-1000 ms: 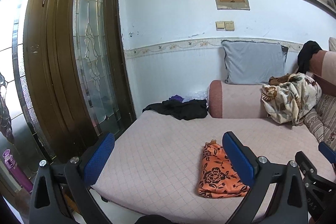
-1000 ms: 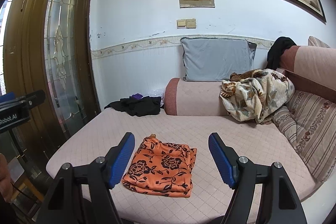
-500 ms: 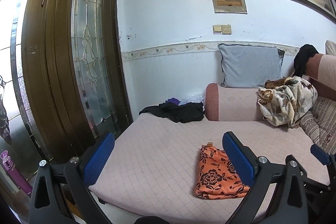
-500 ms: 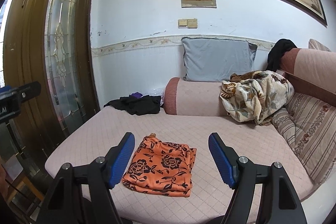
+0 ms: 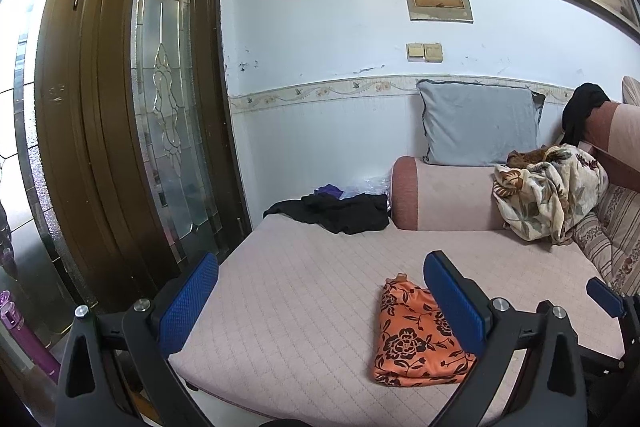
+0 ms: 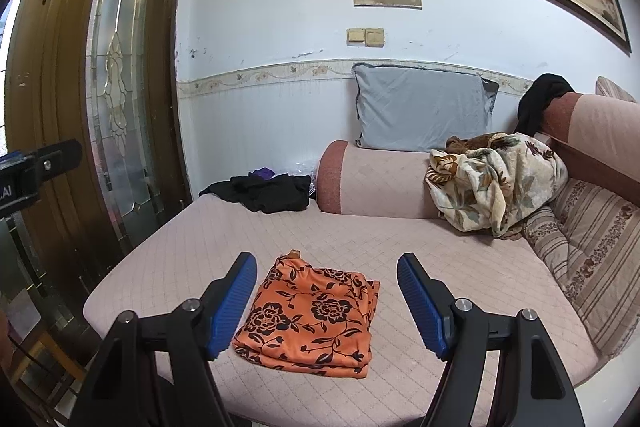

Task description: Fold small clothes

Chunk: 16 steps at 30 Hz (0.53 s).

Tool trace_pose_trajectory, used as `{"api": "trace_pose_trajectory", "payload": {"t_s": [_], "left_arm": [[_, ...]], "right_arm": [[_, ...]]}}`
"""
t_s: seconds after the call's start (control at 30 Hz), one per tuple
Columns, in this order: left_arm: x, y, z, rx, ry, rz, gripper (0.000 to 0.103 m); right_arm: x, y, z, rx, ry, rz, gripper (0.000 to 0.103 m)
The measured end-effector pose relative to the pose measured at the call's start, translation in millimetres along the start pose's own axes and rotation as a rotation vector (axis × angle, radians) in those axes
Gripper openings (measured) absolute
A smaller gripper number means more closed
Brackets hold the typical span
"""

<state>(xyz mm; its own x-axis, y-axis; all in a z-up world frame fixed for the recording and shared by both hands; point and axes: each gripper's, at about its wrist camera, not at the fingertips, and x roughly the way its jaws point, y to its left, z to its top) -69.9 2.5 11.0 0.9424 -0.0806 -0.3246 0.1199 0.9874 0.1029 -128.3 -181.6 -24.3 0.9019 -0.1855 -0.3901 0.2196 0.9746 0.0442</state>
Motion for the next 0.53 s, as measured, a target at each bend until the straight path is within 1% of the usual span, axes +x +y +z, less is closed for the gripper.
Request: {"api": "trace_pose_trajectory", "payload": {"t_s": [0.1, 0.27, 0.43, 0.53], "left_arm": [[10.1, -0.1, 1.3, -0.005, 0.014, -0.01, 0.102], [33.3, -1.0, 0.2, -0.016, 0.054, -0.019, 0.102], [62.0, -4.8, -1.9, -0.016, 0.078, -0.036, 0.102], [91.8, -3.4, -4.5, -0.044, 0.114, -0.051, 0.102]], "right_arm": [[6.8, 4.6, 4.2, -0.027, -0.005, -0.003, 0.076], [24.5, 2.8, 12.6, -0.03, -0.006, -0.002, 0.076], [54.7, -0.2, 15.5, -0.022, 0.026, 0.006, 0.076], [80.2, -5.1, 17.1, -0.03, 0.039, -0.007, 0.076]]}}
